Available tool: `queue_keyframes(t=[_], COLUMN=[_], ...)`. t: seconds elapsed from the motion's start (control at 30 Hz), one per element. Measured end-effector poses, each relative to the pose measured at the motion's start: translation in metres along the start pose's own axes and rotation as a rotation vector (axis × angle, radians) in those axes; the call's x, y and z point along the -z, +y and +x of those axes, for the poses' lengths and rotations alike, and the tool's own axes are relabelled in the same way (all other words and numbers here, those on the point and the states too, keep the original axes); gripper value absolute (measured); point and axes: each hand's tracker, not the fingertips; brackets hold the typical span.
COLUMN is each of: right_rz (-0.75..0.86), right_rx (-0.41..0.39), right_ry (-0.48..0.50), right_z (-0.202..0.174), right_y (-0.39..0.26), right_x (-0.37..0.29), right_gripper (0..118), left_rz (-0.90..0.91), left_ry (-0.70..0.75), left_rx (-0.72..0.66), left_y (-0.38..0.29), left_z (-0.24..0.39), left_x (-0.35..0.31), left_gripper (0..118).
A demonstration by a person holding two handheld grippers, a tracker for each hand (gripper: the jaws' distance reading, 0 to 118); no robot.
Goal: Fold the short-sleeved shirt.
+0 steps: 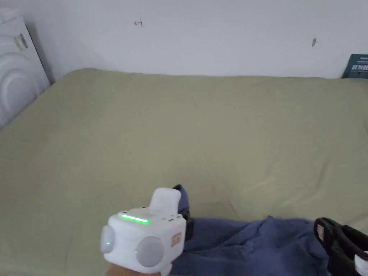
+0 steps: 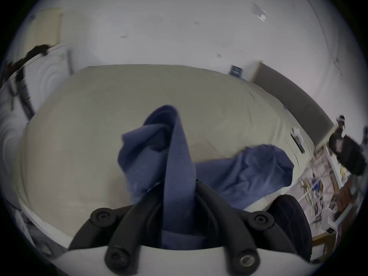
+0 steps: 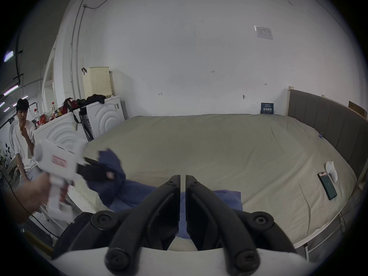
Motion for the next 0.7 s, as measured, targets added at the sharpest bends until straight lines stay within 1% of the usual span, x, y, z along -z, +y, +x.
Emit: queue_keyframes(t=[0.1, 0.13, 0.17, 0.2, 0.23, 0.27, 0.3, 0.33, 0.4, 0.47, 0.5, 0.53, 0.57, 0.6, 0.67, 0.7], right_rz=[0.000, -0.006, -0.012, -0.011, -0.009, -0.008, -0.008, -0.004, -0.002, -0.002, 0.000, 0.001, 0.000, -0.002, -0.015, -0.020], right_rx=[0.025, 0.036, 0.041, 0.042, 0.045, 0.047, 0.047, 0.048, 0.053, 0.055, 0.062, 0.072, 0.080, 0.086, 0.092, 0.096], right_ry=[-0.016, -0.022, -0.031, -0.036, -0.039, -0.038, -0.039, -0.038, -0.033, -0.037, -0.035, -0.033, -0.031, -0.028, -0.028, -0.028], right_z=[0.009, 0.012, 0.015, 0.018, 0.021, 0.023, 0.025, 0.027, 0.029, 0.029, 0.030, 0.030, 0.031, 0.031, 0.031, 0.030], right_y=[-0.004, -0.005, -0.006, -0.007, -0.008, -0.009, -0.010, -0.010, -0.011, -0.014, -0.015, -0.017, -0.019, -0.021, -0.025, -0.026], right_x=[-0.008, -0.010, -0.013, -0.016, -0.018, -0.020, -0.022, -0.023, -0.024, -0.024, -0.024, -0.024, -0.023, -0.021, -0.017, -0.016], right_gripper=[8, 8, 8, 8, 8, 8, 8, 8, 8, 8, 8, 8, 8, 8, 8, 8], left_rz=[-0.138, -0.182, -0.206, -0.184, -0.153, -0.125, -0.084, -0.037, 0.113, 0.182, 0.189, 0.184, 0.190, 0.190, 0.128, 0.103], left_ry=[0.074, 0.093, 0.106, 0.105, 0.103, 0.089, 0.046, -0.016, -0.079, -0.146, -0.172, -0.157, -0.149, -0.161, -0.137, -0.134], left_rx=[0.060, 0.071, 0.068, 0.055, 0.047, 0.033, -0.008, -0.035, -0.089, -0.162, -0.212, -0.278, -0.338, -0.384, -0.421, -0.426], left_y=[-0.023, -0.031, -0.040, -0.044, -0.043, -0.040, -0.033, -0.026, -0.013, -0.004, -0.002, -0.002, -0.004, -0.006, -0.015, -0.022], left_z=[0.030, 0.032, 0.033, 0.032, 0.031, 0.031, 0.029, 0.027, 0.015, -0.006, -0.020, -0.033, -0.046, -0.053, -0.064, -0.063], left_x=[0.063, 0.077, 0.086, 0.087, 0.081, 0.076, 0.064, 0.046, 0.005, -0.027, -0.037, -0.040, -0.041, -0.037, -0.020, -0.009], left_gripper=[6, 10, 21, 42, 81, 102, 106, 106, 106, 106, 104, 96, 81, 74, 57, 26])
